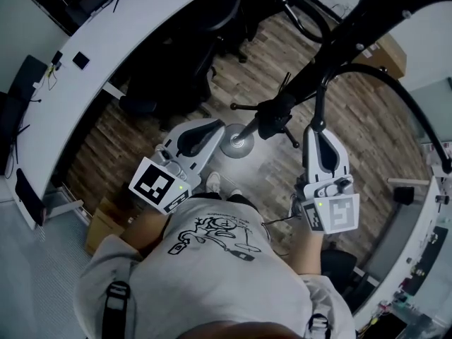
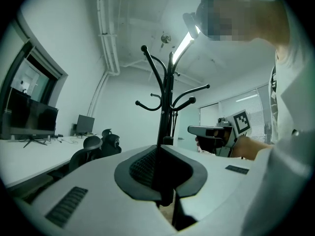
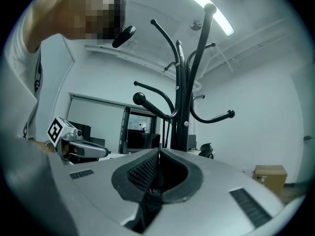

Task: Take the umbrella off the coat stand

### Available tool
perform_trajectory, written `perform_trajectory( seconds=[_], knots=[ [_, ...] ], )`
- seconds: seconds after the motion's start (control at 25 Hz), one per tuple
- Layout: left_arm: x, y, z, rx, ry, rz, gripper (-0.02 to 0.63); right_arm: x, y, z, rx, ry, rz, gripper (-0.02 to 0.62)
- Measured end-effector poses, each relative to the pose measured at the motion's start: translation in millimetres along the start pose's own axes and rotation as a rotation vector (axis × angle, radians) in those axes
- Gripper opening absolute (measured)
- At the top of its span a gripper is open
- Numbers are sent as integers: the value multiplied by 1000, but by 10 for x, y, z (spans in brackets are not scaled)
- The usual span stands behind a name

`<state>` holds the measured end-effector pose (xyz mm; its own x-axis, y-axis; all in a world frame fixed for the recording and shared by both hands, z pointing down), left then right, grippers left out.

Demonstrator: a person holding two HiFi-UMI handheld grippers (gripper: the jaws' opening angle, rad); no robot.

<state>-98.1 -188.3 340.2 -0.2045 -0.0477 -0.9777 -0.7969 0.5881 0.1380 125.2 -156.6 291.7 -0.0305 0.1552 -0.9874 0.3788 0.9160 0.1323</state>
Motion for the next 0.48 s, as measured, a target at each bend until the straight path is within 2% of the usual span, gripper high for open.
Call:
perform_trajectory(
  seconds=[0.12, 0.2, 0.48],
  knots=[
    [-28, -81, 46, -16, 0, -6, 31, 39, -53, 65, 14, 2, 13, 15],
    [-46, -146, 88, -24, -6, -11, 80, 63, -96, 99, 32, 3, 21, 19],
    [-97, -428, 244, -40, -2, -21, 136, 131, -248, 211, 104, 7, 2, 43]
  ],
)
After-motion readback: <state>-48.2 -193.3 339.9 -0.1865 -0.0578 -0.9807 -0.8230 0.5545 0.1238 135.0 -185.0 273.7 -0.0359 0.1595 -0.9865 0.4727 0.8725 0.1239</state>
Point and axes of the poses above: the fingertips, and each gripper's own axes: y backward along the fingers, z to its right, x out of its top, the point moved 6 cm from there along y, backward along the fingers, and after that the axes turned 9 degrees about z, right-handed, at the moved point
